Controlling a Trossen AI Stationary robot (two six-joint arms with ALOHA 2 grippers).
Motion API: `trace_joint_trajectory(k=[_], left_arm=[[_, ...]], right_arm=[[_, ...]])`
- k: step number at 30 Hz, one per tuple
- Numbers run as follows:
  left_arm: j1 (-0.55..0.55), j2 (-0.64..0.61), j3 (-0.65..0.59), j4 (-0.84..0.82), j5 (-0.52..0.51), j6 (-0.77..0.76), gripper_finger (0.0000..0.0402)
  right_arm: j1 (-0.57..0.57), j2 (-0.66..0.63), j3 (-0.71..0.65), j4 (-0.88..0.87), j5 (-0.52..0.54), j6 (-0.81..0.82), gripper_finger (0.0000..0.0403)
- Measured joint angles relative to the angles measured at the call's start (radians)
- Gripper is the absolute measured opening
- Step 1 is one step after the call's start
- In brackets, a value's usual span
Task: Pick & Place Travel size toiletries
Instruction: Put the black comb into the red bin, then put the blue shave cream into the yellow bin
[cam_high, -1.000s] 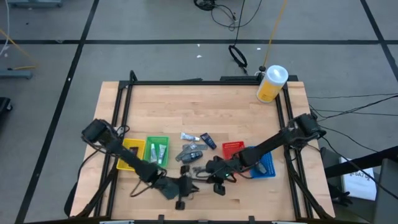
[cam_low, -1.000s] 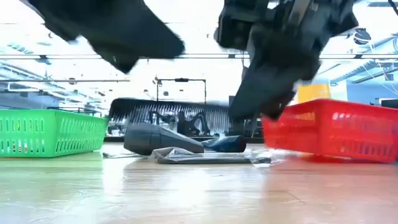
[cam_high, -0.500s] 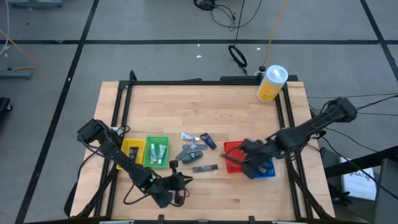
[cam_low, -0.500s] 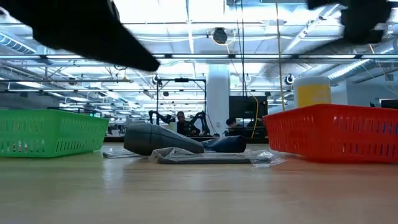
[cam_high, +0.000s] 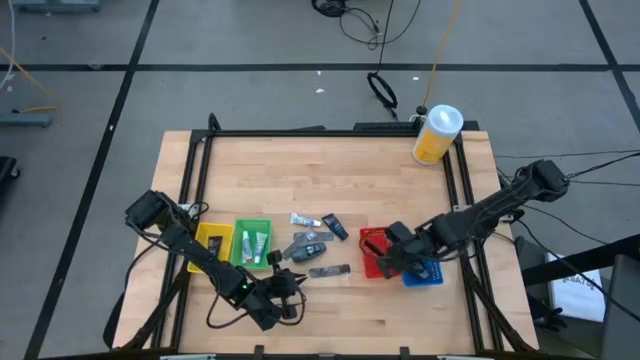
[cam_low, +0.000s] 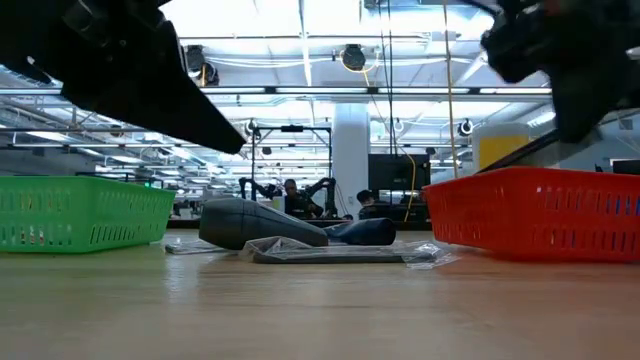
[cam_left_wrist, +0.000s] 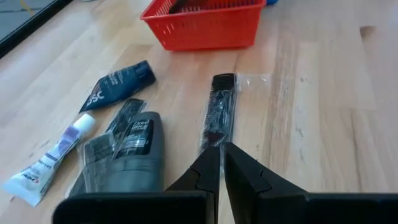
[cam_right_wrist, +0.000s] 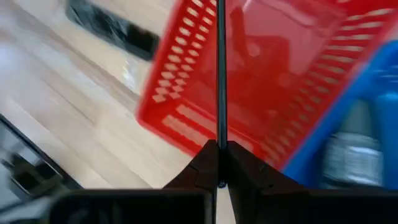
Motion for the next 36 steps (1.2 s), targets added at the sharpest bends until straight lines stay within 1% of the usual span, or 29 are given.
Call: trace_joint_trajectory(k=[3, 6, 10, 13, 17, 20, 22, 25, 27, 29, 32, 34, 36], left_arm=[[-0.003, 0.0, -0.022, -0.003, 0.0, -0.029, 0.0026], [-0.006, 0.0, -0.049, -0.001, 0.0, -0.067, 0.0026], [-0.01, 0.0, -0.077, -0.002, 0.0, -0.107, 0.0026], [-0.011, 0.0, -0.086, -0.002, 0.0, -0.123, 0.0026], [-0.016, 0.0, -0.089, -0.002, 0.001, -0.138, 0.0026], [-0.021, 0.0, -0.089, -0.001, 0.001, -0.139, 0.0026], [-0.025, 0.0, -0.089, -0.001, 0.002, -0.139, 0.0026], [-0.024, 0.0, -0.089, 0.0, 0.001, -0.142, 0.0026], [-0.024, 0.0, -0.089, 0.001, 0.001, -0.143, 0.0026], [-0.024, 0.0, -0.089, 0.005, 0.001, -0.143, 0.0026], [-0.024, 0.0, -0.089, 0.006, 0.002, -0.143, 0.0026], [-0.024, 0.0, -0.089, 0.007, 0.001, -0.139, 0.0026], [-0.023, 0.0, -0.089, 0.007, 0.001, -0.139, 0.0026]], right_arm=[[-0.025, 0.03, -0.039, 0.12, 0.0, 0.056, 0.0012], [-0.044, 0.047, -0.066, 0.204, 0.024, 0.113, 0.0012], [-0.06, 0.049, -0.091, 0.236, 0.029, 0.167, 0.0014], [-0.06, 0.05, -0.105, 0.252, 0.03, 0.209, 0.0025], [-0.06, 0.05, -0.122, 0.268, 0.03, 0.213, 0.0066], [-0.06, 0.05, -0.13, 0.285, 0.031, 0.203, 0.0108], [-0.059, 0.044, -0.13, 0.294, 0.027, 0.158, 0.0136], [-0.058, 0.007, -0.13, 0.305, 0.026, 0.116, 0.0167], [-0.057, -0.039, -0.13, 0.308, 0.031, 0.084, 0.0178], [-0.047, -0.087, -0.13, 0.307, 0.078, 0.038, 0.0183], [-0.009, -0.147, -0.13, 0.323, 0.243, -0.074, 0.0181], [0.029, -0.169, -0.13, 0.358, 0.371, -0.203, 0.0176], [0.069, -0.166, -0.13, 0.42, 0.494, -0.366, 0.017]])
